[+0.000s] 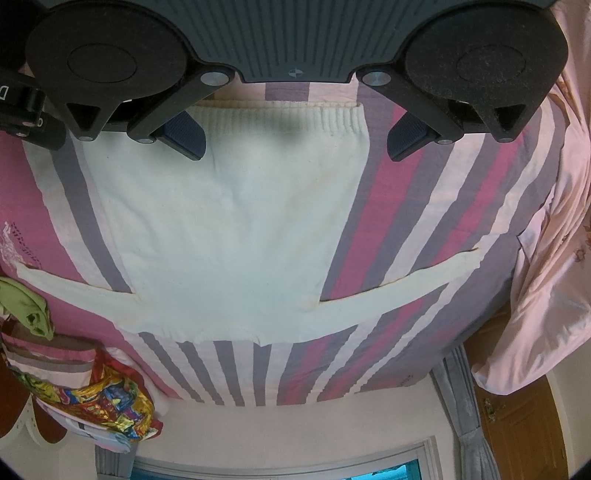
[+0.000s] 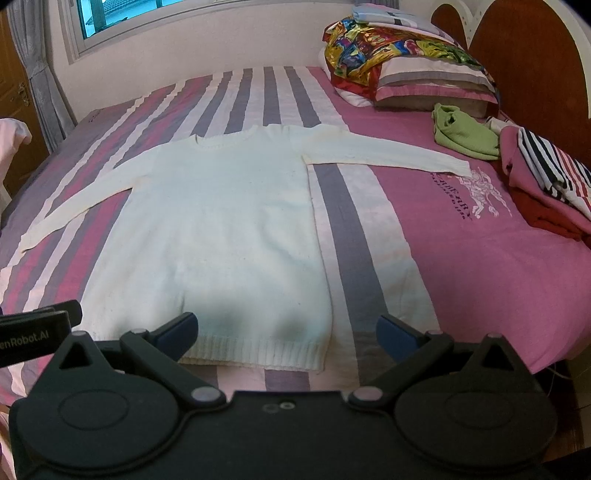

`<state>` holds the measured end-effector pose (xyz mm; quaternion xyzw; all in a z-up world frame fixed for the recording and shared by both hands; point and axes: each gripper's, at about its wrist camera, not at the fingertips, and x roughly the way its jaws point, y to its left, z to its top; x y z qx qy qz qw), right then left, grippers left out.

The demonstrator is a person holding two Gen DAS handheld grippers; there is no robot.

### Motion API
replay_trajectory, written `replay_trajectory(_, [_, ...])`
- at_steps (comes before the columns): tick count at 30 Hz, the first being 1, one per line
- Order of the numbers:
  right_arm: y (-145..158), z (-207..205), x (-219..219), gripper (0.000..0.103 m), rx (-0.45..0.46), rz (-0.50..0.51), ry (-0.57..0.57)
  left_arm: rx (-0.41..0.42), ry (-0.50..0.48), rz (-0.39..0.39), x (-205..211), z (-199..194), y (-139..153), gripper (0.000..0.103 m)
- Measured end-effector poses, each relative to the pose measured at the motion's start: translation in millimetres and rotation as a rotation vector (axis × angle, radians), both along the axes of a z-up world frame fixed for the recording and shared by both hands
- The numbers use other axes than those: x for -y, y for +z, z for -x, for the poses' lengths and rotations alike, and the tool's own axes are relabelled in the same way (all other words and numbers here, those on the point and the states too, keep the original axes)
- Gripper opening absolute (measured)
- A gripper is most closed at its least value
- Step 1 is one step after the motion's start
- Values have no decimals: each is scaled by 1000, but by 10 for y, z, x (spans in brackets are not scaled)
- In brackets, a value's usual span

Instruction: Fold small clothes

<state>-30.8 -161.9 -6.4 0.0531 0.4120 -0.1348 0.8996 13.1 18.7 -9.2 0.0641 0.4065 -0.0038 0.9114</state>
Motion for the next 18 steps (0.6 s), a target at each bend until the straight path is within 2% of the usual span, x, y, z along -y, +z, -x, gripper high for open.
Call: replay_trajectory(18, [-19,-43,28,102,-1,-5,-8,-14,-7,-1,40,-65,-43,103])
